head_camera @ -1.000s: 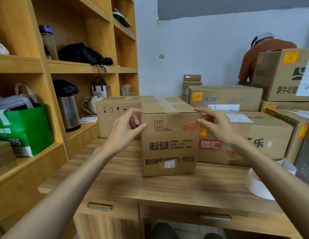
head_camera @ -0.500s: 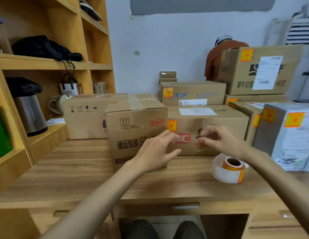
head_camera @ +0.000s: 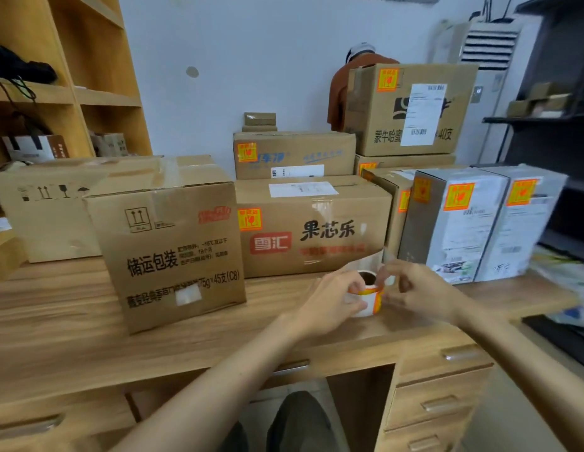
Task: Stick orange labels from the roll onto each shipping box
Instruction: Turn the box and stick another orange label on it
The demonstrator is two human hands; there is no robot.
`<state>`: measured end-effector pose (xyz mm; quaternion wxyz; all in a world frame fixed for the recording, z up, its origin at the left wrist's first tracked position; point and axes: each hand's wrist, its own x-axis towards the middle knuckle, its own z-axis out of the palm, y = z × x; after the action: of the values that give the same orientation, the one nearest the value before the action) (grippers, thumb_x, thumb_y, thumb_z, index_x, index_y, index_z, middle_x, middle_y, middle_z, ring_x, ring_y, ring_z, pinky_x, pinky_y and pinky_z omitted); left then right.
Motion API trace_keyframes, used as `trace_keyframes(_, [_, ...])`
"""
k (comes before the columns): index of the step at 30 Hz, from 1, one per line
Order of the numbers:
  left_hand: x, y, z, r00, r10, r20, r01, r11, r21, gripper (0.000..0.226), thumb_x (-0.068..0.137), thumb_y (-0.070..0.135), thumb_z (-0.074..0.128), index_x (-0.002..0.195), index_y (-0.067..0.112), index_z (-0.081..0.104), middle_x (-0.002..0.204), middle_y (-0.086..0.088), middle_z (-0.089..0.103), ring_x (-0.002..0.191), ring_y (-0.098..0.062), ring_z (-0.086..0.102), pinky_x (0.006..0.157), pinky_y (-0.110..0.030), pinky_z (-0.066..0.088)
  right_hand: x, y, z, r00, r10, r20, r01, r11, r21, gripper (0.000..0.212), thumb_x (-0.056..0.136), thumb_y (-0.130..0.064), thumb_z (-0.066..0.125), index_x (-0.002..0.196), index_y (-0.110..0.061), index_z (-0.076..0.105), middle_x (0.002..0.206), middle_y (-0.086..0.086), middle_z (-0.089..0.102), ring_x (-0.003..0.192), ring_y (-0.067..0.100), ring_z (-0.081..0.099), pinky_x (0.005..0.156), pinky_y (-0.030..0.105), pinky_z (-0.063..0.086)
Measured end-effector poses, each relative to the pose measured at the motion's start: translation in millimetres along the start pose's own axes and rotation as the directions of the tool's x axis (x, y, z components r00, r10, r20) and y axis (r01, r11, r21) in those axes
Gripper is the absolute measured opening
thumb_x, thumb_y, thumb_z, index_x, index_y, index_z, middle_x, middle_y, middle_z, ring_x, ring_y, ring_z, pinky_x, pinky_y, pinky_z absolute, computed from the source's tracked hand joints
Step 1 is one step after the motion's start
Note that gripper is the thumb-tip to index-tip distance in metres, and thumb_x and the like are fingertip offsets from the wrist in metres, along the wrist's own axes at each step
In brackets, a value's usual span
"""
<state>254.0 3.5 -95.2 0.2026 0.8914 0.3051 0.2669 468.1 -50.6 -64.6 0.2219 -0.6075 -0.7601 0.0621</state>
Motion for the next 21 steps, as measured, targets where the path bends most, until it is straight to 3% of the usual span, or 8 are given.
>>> trace_keyframes(2, [1,-2,4,1.000,-0.020,0.009,0.021,0.999,-0.029,0.009,0.092,0.029,0.070,0.094,0.031,0.061,0.100,0.012,0.059,0.090,-0.006,0.054,0.074,-0.028,0.041,0,1,5,1.000,-0.010,-0.023,0.010,1.000,0.020,0.018,0.082,-0.017,0.075,0.093,-0.030,0.069,0.100,-0.013,0.067,0.067,0.003,0.054,0.059,0.015,0.037])
trace_keyframes(7, [1,-9,-4,0.998,-0.069,0.001,0.069,0.997,-0.023,0.013,0.094,0.021,0.067,0.082,0.020,0.065,0.085,0.009,0.058,0.079,-0.007,0.052,0.067,-0.023,0.038,-1,-4,17,0.996,0.077,-0.037,-0.075,0.996,0.045,0.026,0.084,-0.012,0.072,0.104,-0.029,0.068,0.072,-0.026,0.056,0.071,-0.009,0.052,0.061,0.012,0.037])
trace_keyframes(11, [-4,-19,-20,0.995,-0.103,0.008,0.102,0.994,0.039,0.009,0.095,0.025,0.068,0.090,0.018,0.069,0.092,0.008,0.057,0.083,-0.007,0.051,0.072,-0.027,0.039,4,-11,24,0.996,0.090,-0.026,-0.090,0.996,0.009,0.025,0.088,-0.018,0.071,0.109,-0.030,0.066,0.106,-0.013,0.066,0.079,-0.007,0.053,0.069,0.012,0.039])
trace_keyframes(12, [-5,-20,-22,0.994,-0.112,0.007,0.112,0.992,0.058,0.009,0.095,0.027,0.068,0.089,0.021,0.068,0.094,0.007,0.057,0.086,-0.011,0.052,0.074,-0.029,0.039,5,-14,25,0.995,0.096,-0.028,-0.096,0.995,-0.009,0.024,0.088,-0.020,0.070,0.109,-0.031,0.065,0.110,-0.012,0.066,0.086,-0.003,0.056,0.075,0.019,0.044])
trace_keyframes(15, [-8,-26,-28,0.989,-0.145,-0.024,0.147,0.978,0.147,0.008,0.095,0.033,0.067,0.089,0.029,0.065,0.097,0.007,0.058,0.092,-0.016,0.055,0.075,-0.034,0.040,5,-27,31,0.995,0.095,-0.027,-0.097,0.993,-0.066,0.021,0.090,-0.028,0.068,0.109,-0.032,0.060,0.109,-0.012,0.065,0.098,0.010,0.060,0.081,0.033,0.052])
trace_keyframes(19, [-11,-32,-29,0.973,-0.195,-0.123,0.219,0.951,0.219,0.009,0.095,0.036,0.063,0.094,0.027,0.066,0.102,0.007,0.058,0.096,-0.021,0.059,0.078,-0.038,0.049,7,-36,41,0.992,0.095,-0.087,-0.105,0.987,-0.122,0.016,0.091,-0.039,0.066,0.100,-0.032,0.055,0.105,-0.010,0.064,0.093,0.012,0.061,0.074,0.031,0.051])
trace_keyframes(21, [-10,-32,-28,0.973,-0.189,-0.133,0.218,0.943,0.251,0.015,0.096,0.036,0.060,0.106,0.028,0.067,0.110,0.007,0.059,0.103,-0.023,0.061,0.082,-0.039,0.049,7,-38,46,0.991,0.080,-0.110,-0.095,0.987,-0.131,0.016,0.092,-0.039,0.065,0.098,-0.031,0.052,0.101,-0.010,0.062,0.092,0.012,0.060,0.071,0.029,0.048])
